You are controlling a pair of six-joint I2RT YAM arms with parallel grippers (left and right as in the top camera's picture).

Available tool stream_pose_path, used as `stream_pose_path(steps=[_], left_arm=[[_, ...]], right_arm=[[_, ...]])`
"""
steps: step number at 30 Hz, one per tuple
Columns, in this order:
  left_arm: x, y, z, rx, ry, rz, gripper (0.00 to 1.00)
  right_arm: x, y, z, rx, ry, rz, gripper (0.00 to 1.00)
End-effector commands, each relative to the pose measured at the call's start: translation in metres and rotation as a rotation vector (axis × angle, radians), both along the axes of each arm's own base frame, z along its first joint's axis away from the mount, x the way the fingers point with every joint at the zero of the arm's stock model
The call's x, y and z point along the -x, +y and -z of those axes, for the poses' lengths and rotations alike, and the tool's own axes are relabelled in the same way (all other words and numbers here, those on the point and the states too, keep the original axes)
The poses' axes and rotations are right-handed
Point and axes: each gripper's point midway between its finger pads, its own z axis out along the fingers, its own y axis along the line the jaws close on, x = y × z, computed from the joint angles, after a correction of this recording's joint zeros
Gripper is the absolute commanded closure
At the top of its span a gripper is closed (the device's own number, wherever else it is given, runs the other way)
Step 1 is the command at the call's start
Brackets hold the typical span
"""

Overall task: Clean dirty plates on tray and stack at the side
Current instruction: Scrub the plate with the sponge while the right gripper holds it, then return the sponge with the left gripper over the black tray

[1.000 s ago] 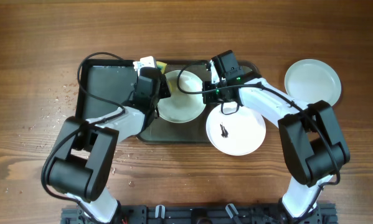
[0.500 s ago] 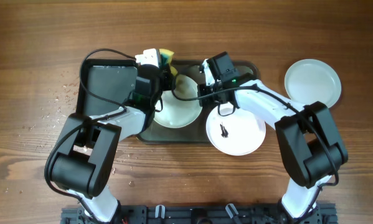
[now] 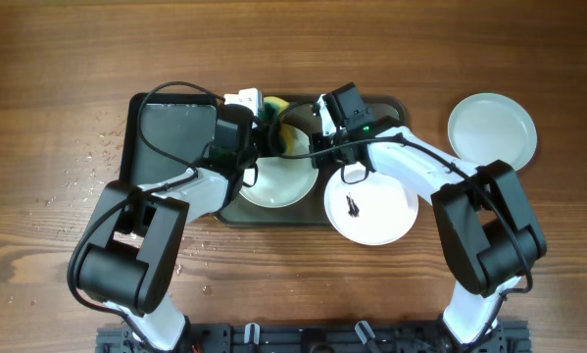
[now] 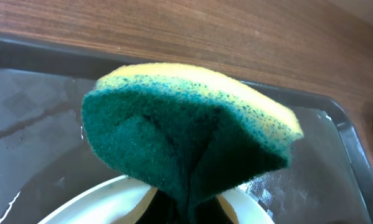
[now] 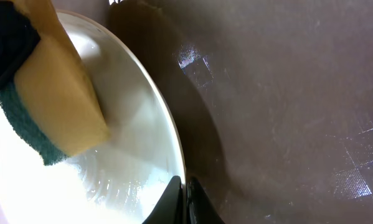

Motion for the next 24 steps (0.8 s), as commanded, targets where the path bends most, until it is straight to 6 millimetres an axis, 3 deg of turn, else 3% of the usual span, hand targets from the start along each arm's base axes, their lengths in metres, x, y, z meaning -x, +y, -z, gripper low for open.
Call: stream_pose_path(steps=[1, 7, 10, 13, 15, 16, 17, 20, 22, 24], left_arm=[[-0.013, 0.026, -0.009, -0.090, -0.060, -0.111, 0.96], [-0.030, 0.069, -0.014, -0.114, -0.086, -0.235, 0.96], [-0.022, 0.061, -0.012, -0.070, -0.043, -0.169, 0.96], [0.001, 0.015, -0.050, 0.137, -0.022, 0.049, 0.96], [0.009, 0.010, -0.074, 0.206, -0.020, 0.061, 0.96], [0.013, 0.010, -0.092, 0.228, -0.033, 0.056, 0.96], [0.019, 0.013, -0.113, 0.236, -0.062, 0.054, 0.96], [0.034, 0.035, -0.149, 0.266, -0.071, -0.010, 0.96], [0.051, 0.075, -0.159, 0.255, -0.005, -0.127, 0.96], [0.067, 0.124, -0.153, 0.213, 0.084, -0.286, 0.96]], right_arm=[[0.004, 0.005, -0.005, -0.026, 0.005, 0.002, 0.96], [0.004, 0.004, -0.005, -0.027, 0.007, 0.007, 0.96], [0.004, 0.004, -0.005, -0.030, 0.011, 0.016, 0.96], [0.002, 0.004, -0.006, -0.044, 0.031, 0.080, 0.96], [-0.002, 0.001, -0.006, -0.036, 0.021, 0.106, 0.96], [-0.004, 0.000, -0.006, -0.027, 0.008, 0.113, 0.87], [-0.006, -0.002, -0.006, -0.016, -0.002, 0.120, 0.67], [-0.008, -0.004, -0.005, -0.006, -0.010, 0.125, 0.52], [-0.008, -0.003, -0.006, -0.008, -0.011, 0.124, 0.48], [-0.008, -0.003, -0.005, -0.008, -0.011, 0.124, 0.47]])
